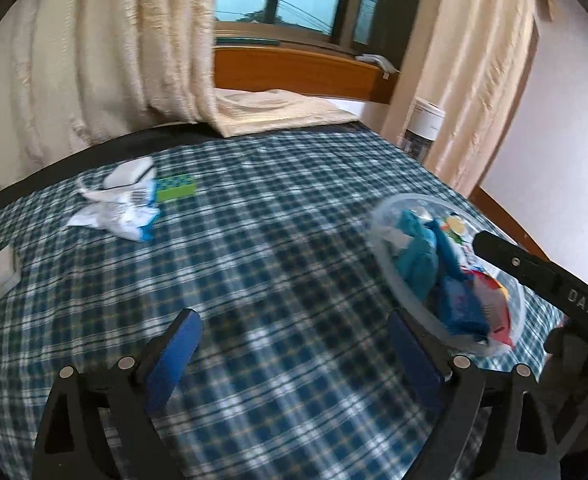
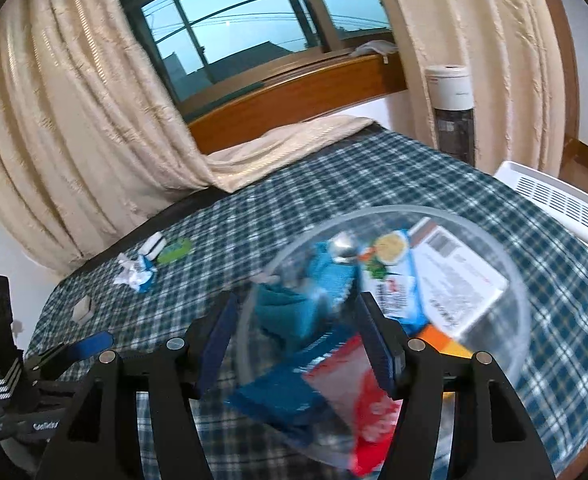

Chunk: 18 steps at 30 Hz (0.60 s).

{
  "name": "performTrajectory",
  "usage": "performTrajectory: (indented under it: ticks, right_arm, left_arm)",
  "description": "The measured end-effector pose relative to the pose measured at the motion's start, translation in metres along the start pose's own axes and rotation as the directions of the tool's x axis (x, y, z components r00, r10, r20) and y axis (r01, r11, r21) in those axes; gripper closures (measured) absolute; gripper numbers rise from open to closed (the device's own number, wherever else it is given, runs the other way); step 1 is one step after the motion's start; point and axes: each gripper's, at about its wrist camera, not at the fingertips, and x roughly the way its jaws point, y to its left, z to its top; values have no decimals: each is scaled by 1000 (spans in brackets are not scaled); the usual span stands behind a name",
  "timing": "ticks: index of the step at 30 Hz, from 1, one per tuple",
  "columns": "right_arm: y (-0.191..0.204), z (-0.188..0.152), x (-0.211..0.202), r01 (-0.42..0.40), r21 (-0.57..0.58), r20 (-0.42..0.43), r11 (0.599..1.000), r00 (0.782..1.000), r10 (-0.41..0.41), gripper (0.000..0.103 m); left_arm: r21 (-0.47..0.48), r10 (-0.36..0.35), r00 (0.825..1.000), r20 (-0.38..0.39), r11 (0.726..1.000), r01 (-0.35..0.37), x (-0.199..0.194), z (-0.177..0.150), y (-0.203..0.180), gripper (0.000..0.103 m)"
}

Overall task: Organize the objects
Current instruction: 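Move both open grippers away from the bowl back toward the remaining items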

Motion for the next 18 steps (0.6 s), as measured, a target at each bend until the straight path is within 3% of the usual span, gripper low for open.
performTrajectory:
  ticks: [18]
  right_arm:
    - [68, -20, 37, -84, -86, -100, 993, 992, 75, 37]
  left_arm:
    - [-145, 147, 988, -34, 978, -151, -11, -7, 90, 6]
